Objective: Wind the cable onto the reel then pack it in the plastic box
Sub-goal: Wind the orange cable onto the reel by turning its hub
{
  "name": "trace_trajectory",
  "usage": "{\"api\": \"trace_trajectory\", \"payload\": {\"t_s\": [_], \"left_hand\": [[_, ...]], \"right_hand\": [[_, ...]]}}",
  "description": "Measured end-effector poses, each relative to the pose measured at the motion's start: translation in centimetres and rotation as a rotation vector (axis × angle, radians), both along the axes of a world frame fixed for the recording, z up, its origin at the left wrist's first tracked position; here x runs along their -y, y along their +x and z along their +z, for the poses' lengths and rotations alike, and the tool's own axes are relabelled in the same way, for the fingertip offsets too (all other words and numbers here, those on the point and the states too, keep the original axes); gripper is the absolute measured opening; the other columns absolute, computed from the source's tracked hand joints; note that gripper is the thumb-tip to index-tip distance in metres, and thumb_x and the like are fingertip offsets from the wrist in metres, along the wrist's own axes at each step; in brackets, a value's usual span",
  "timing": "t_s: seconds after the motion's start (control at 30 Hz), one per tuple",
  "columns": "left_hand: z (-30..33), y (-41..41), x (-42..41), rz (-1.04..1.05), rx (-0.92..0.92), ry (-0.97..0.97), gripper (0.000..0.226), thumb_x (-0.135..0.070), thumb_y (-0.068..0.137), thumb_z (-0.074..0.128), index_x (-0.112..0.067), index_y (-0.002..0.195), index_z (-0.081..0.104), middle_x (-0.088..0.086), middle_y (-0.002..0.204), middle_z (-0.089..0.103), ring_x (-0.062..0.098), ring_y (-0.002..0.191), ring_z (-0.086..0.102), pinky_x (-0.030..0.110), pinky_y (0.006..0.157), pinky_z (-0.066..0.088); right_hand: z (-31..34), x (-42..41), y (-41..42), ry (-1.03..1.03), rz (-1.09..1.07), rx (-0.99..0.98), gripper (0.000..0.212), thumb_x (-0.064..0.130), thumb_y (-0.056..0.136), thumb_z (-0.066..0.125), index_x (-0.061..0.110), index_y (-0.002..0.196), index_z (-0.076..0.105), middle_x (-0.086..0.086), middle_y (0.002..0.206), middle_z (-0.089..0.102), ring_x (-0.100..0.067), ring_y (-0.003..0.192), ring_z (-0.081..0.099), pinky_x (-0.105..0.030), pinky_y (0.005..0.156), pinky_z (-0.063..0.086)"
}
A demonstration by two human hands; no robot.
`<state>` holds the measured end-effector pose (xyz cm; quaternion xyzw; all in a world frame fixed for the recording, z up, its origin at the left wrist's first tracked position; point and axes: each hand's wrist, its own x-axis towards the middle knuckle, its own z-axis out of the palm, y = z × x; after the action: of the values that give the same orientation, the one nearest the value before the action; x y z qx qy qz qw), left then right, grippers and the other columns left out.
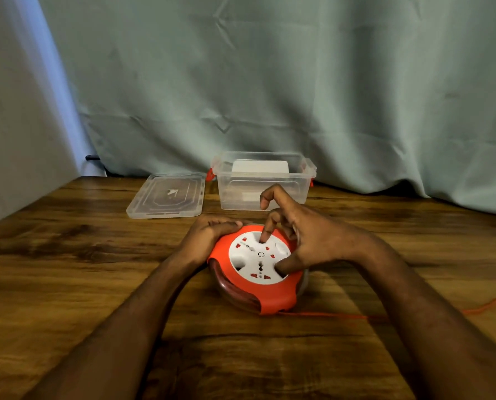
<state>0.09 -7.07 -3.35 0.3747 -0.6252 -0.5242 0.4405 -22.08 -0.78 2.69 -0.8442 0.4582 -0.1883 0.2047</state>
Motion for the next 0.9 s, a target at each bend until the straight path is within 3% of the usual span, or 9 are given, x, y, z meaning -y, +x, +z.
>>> {"api": "trace_trajectory", "payload": {"t_s": [0.07, 0.17, 0.27, 0.4, 0.53, 0.63, 0.73, 0.8, 0.9], "left_hand": [[-0.2, 0.0, 0.2, 0.003, -0.029, 0.003, 0.020, -0.010, 0.094, 0.062, -0.011, 0.089, 0.081, 0.019, 0.086, 0.078, 0.030, 0.072, 0.073, 0.033, 0.067, 0.058], [-0.4, 0.0, 0.5, 0.021, -0.044, 0.018, 0.018, -0.010, 0.093, 0.063, -0.006, 0.091, 0.081, 0.023, 0.087, 0.077, 0.033, 0.073, 0.071, 0.034, 0.067, 0.057], [-0.5, -0.1, 0.5, 0.032, -0.030, 0.023, 0.017, -0.009, 0.093, 0.063, -0.004, 0.091, 0.079, 0.019, 0.079, 0.077, 0.026, 0.064, 0.071, 0.029, 0.061, 0.056], [-0.5, -0.2, 0.6, 0.037, -0.037, 0.018, 0.017, -0.005, 0.092, 0.063, 0.001, 0.097, 0.078, 0.020, 0.083, 0.077, 0.027, 0.067, 0.070, 0.031, 0.066, 0.055], [-0.3, -0.3, 0.3, 0.034, -0.038, 0.014, 0.018, -0.005, 0.093, 0.061, -0.004, 0.095, 0.079, 0.019, 0.085, 0.078, 0.030, 0.073, 0.073, 0.032, 0.068, 0.058], [-0.1, -0.3, 0.1, 0.024, -0.019, 0.009, 0.019, -0.008, 0.094, 0.061, -0.001, 0.098, 0.078, 0.025, 0.091, 0.076, 0.036, 0.077, 0.071, 0.035, 0.070, 0.057], [0.1, -0.2, -0.2, 0.022, -0.030, 0.005, 0.021, -0.006, 0.094, 0.061, -0.007, 0.089, 0.081, 0.019, 0.082, 0.078, 0.029, 0.069, 0.072, 0.031, 0.065, 0.056], [0.2, -0.2, -0.4, 0.029, -0.026, 0.005, 0.029, -0.005, 0.093, 0.061, -0.015, 0.076, 0.082, 0.013, 0.072, 0.077, 0.022, 0.060, 0.070, 0.027, 0.059, 0.054], [0.2, -0.3, -0.4, 0.049, -0.016, -0.002, 0.031, -0.004, 0.092, 0.062, -0.014, 0.070, 0.081, 0.013, 0.068, 0.075, 0.024, 0.058, 0.067, 0.028, 0.058, 0.051]], "right_hand": [[0.0, -0.3, 0.3, -0.059, -0.047, -0.054, 0.089, 0.019, 0.066, 0.097, 0.039, 0.121, 0.030, 0.006, 0.105, 0.072, -0.013, 0.071, 0.066, -0.045, 0.063, 0.060], [-0.1, -0.4, 0.7, -0.137, -0.105, -0.146, 0.078, 0.042, 0.062, 0.098, 0.042, 0.111, 0.038, 0.010, 0.091, 0.071, -0.006, 0.069, 0.061, -0.041, 0.063, 0.055], [-0.1, -0.5, 1.2, -0.189, -0.149, -0.218, 0.056, 0.059, 0.061, 0.092, 0.032, 0.090, 0.053, 0.010, 0.076, 0.069, -0.006, 0.067, 0.062, -0.042, 0.064, 0.056], [-0.4, -0.6, 2.0, -0.235, -0.210, -0.279, 0.058, 0.058, 0.062, 0.089, 0.017, 0.063, 0.049, 0.006, 0.054, 0.052, -0.012, 0.055, 0.047, -0.038, 0.057, 0.046], [-0.4, -0.6, 2.5, -0.206, -0.243, -0.264, 0.065, 0.064, 0.067, 0.089, 0.017, 0.053, 0.045, 0.006, 0.049, 0.047, -0.009, 0.051, 0.045, -0.029, 0.054, 0.036], [-1.2, 0.1, 2.7, -0.144, -0.222, -0.154, 0.067, 0.063, 0.073, 0.087, 0.018, 0.048, 0.045, 0.010, 0.040, 0.047, -0.008, 0.042, 0.047, -0.029, 0.051, 0.038], [-1.4, 0.6, 2.3, -0.116, -0.163, -0.006, 0.045, 0.044, 0.080, 0.089, 0.019, 0.059, 0.059, 0.010, 0.052, 0.061, -0.005, 0.047, 0.053, -0.032, 0.056, 0.049], [-0.8, 0.6, 1.4, -0.047, -0.082, 0.097, 0.018, 0.019, 0.083, 0.089, 0.021, 0.083, 0.071, 0.007, 0.080, 0.077, -0.003, 0.053, 0.055, -0.026, 0.057, 0.046], [0.1, 0.5, 0.0, 0.081, 0.024, 0.139, 0.047, -0.006, 0.078, 0.082, 0.023, 0.113, 0.068, 0.009, 0.114, 0.079, -0.007, 0.053, 0.047, -0.025, 0.056, 0.046]]}}
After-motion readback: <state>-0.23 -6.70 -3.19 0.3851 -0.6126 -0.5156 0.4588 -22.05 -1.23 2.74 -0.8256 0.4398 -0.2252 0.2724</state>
